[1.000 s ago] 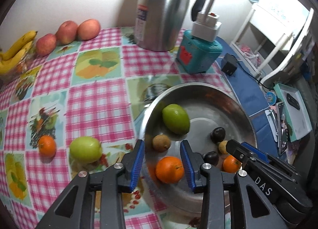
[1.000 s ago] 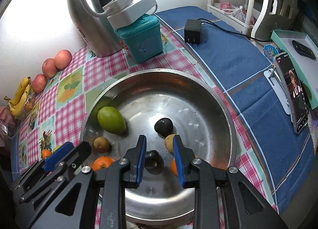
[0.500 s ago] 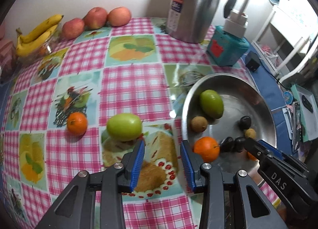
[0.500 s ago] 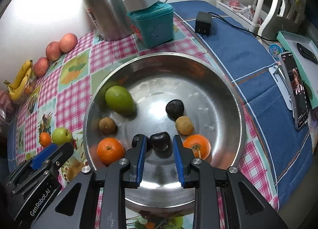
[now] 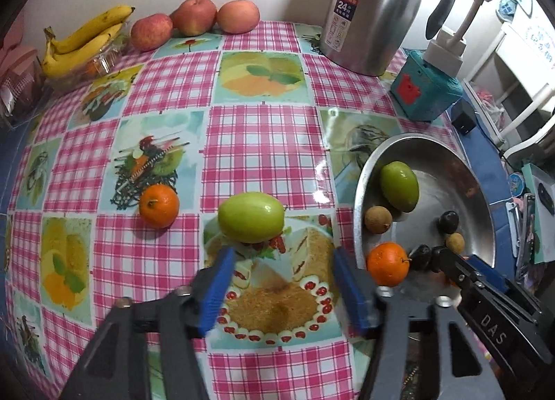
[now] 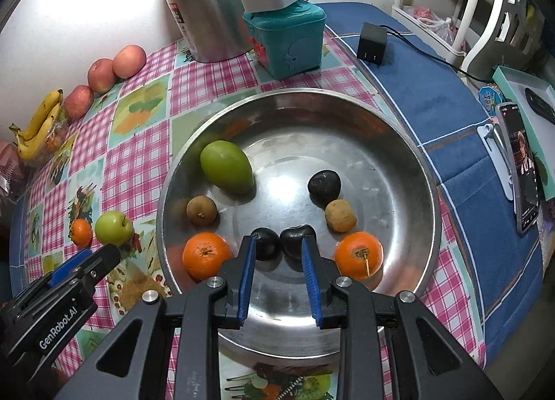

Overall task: Organize fruits
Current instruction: 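Lift both open tools out of the bowl and move toward the cloth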

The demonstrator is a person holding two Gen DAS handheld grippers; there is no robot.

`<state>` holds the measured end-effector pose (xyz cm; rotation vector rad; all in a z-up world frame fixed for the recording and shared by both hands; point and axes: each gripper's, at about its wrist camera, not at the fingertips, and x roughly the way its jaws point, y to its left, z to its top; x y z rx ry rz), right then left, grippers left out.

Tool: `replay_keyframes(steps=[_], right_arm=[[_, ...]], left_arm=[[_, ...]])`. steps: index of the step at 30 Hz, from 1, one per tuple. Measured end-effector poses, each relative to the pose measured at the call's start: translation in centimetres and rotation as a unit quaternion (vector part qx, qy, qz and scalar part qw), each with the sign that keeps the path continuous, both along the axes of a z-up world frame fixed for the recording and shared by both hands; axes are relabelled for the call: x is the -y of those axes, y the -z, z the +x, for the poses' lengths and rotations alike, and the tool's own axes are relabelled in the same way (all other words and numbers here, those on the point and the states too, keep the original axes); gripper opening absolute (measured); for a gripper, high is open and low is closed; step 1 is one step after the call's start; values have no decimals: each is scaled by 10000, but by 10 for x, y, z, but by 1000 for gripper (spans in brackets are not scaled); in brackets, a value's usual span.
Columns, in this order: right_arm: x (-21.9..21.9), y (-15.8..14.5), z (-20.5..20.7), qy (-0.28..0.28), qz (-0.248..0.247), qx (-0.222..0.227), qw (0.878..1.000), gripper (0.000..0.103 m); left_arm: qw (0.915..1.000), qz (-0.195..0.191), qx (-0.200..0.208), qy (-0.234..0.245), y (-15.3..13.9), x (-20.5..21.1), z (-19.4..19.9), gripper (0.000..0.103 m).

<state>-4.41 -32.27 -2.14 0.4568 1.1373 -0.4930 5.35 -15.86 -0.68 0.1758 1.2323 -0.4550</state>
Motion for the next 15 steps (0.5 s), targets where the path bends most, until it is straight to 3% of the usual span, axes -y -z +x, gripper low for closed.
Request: replay_keyframes(steps=[1, 2, 3, 11, 15], right_arm=[[0, 1, 1, 15, -20, -15, 10000, 42], [1, 2, 1, 48, -48, -36, 10000, 58], [1, 2, 1, 70, -61, -39, 9999, 62], [2, 5, 3, 76, -59, -83, 9999, 63], [1, 6, 4, 70, -57, -110, 9999, 63]], left_arm=[[10000, 25, 24, -9, 0, 0, 1, 71], [10000, 41, 36, -33, 0, -1, 2, 72], [10000, 53, 36, -69, 1, -3, 3, 75], [9996, 158, -12, -220, 7, -10, 9, 81], [9991, 263, 123, -316, 7, -13, 11, 103]])
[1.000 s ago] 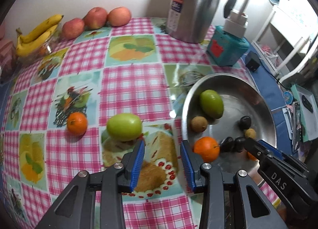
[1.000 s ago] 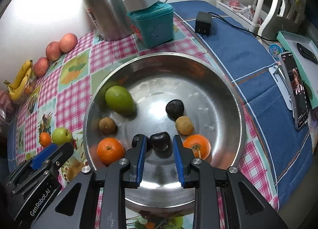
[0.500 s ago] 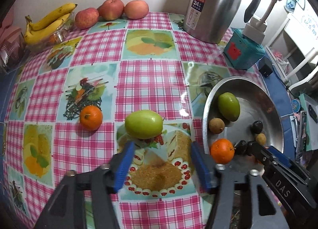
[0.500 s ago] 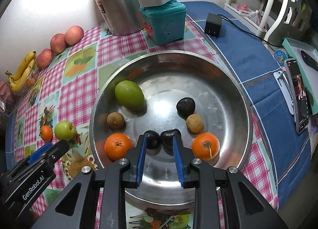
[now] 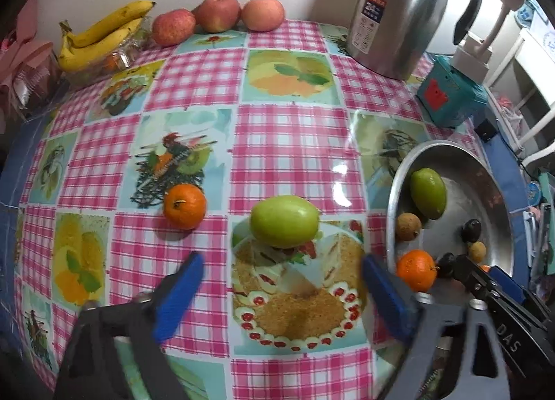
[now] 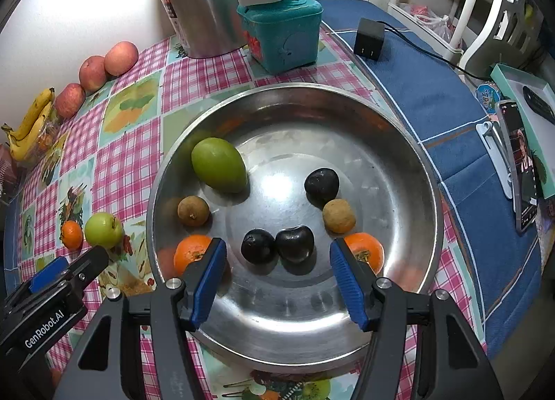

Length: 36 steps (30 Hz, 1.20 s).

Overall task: Organize fruits
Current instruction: 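Lift both open tools out of the bowl and move toward the cloth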

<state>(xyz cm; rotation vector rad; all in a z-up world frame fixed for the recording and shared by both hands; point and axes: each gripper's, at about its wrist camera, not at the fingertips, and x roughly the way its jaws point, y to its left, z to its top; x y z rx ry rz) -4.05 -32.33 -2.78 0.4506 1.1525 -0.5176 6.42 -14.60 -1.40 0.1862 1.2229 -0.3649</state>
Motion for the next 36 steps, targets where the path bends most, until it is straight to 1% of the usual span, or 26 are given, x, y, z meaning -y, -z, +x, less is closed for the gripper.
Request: replay_keyframes(steps=[2, 3, 7, 13, 15, 18, 25, 30, 36], right_arm=[[0, 0, 0, 9, -12, -5, 10000, 65], [0, 0, 0, 20, -25, -2, 10000, 72], [1, 0, 0, 71, -127, 39, 9999, 83], [1, -1, -1, 70, -182, 111, 9997, 86], [0, -1, -1, 88, -241, 122, 9996, 99], [0, -3, -1, 98, -343, 160, 9992, 100], [1, -3, -2, 126, -347, 220, 9991, 100], [1, -2, -3, 179, -319, 230, 9991, 100], [0, -5, 0, 142, -166, 420, 9989, 100]], left_arm=[[9999, 63, 106, -41, 0, -2, 1, 103], [9999, 96, 119, -59, 0, -3, 2, 103], [9998, 69, 75, -151, 2, -8, 5, 103], [9995, 200, 171, -176, 2, -10, 6, 103], [9993, 255, 203, -187, 2, -11, 6, 103], [9991, 263, 229, -220, 3, -14, 8, 103], [9991, 153, 326, -205, -1, -19, 10, 103], [9987, 70, 489, -129, -8, -25, 13, 103], [9966, -8, 776, -287, -21, -45, 25, 103]])
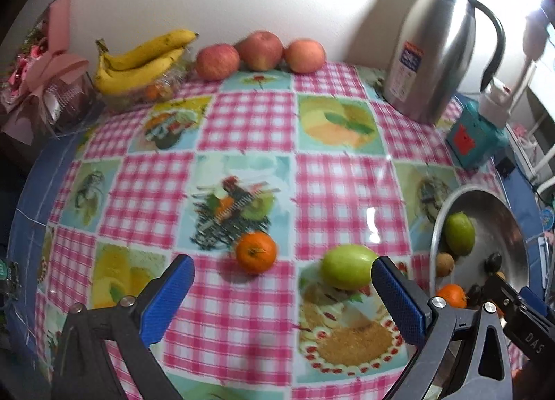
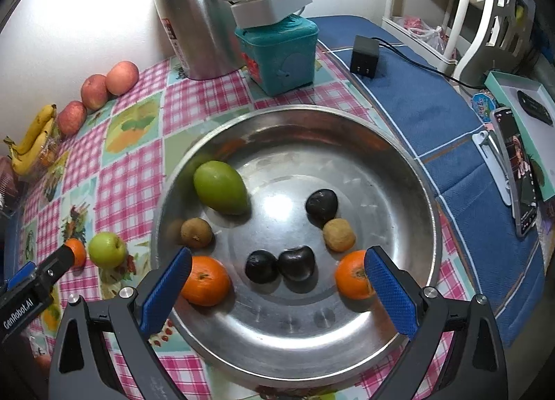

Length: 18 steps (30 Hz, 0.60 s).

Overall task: Organize fruits
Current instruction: 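Lift both open tools out of the bowl and move toward the cloth, then position the left tool over the tangerine and the right tool over the green apple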

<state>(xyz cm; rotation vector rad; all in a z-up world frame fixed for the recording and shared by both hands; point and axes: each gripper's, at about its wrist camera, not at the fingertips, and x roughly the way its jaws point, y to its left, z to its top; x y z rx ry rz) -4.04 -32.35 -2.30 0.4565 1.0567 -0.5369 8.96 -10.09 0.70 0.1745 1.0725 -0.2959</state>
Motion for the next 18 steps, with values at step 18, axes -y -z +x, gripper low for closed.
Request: replay_keyframes(steps=[18], right_arm=[[-40, -11, 32, -507, 238, 286, 9980, 100]], left_arm=[[9939, -365, -233, -1011, 1, -103, 45, 103]])
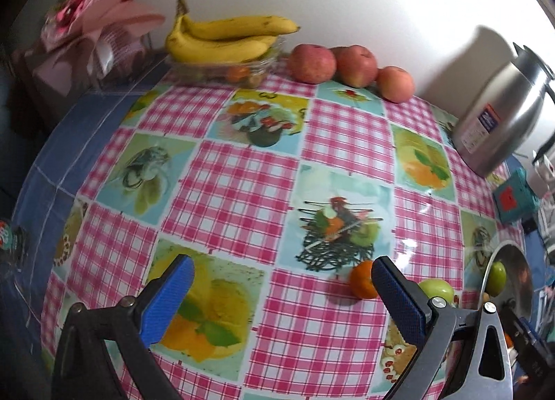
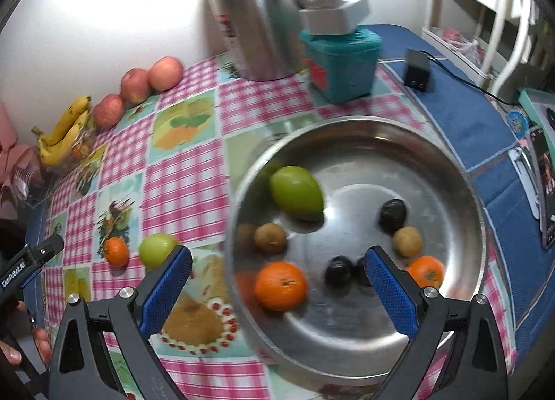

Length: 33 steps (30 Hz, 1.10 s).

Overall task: Organize fruits
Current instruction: 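Position the left tool over the tangerine and the right tool over the green apple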

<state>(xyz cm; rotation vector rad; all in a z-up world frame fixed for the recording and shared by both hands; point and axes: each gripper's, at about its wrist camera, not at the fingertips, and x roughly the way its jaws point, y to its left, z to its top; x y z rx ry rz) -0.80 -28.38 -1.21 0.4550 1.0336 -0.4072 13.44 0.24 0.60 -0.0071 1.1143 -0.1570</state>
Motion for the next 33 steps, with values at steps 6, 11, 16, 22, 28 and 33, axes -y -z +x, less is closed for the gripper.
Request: replay_keyframes(steps=[6, 11, 16, 22, 28, 33], right_arm=[[-32, 0, 19, -364, -42, -25, 9993, 100], [-57, 0, 35, -624, -17, -22, 9980, 100], [-76, 4, 45, -818, 33, -57, 9966, 100], [-87, 7, 53, -948, -20, -100, 9954, 100], [-89, 11, 57, -975, 4, -142, 9951, 100], [-89, 13, 59, -1011, 0, -96, 9948, 100]], left_arm=[[9998, -18, -81, -175, 4, -16, 6, 103], [9994, -134, -162, -289, 8, -25, 10, 103], [9991, -266, -200, -260, 9, -25, 13, 103], [9971, -574, -453, -202, 16, -16, 16, 103], [9965, -597, -566, -120, 22, -4, 16, 103], [9963, -701, -498, -51, 22, 5, 16, 101]])
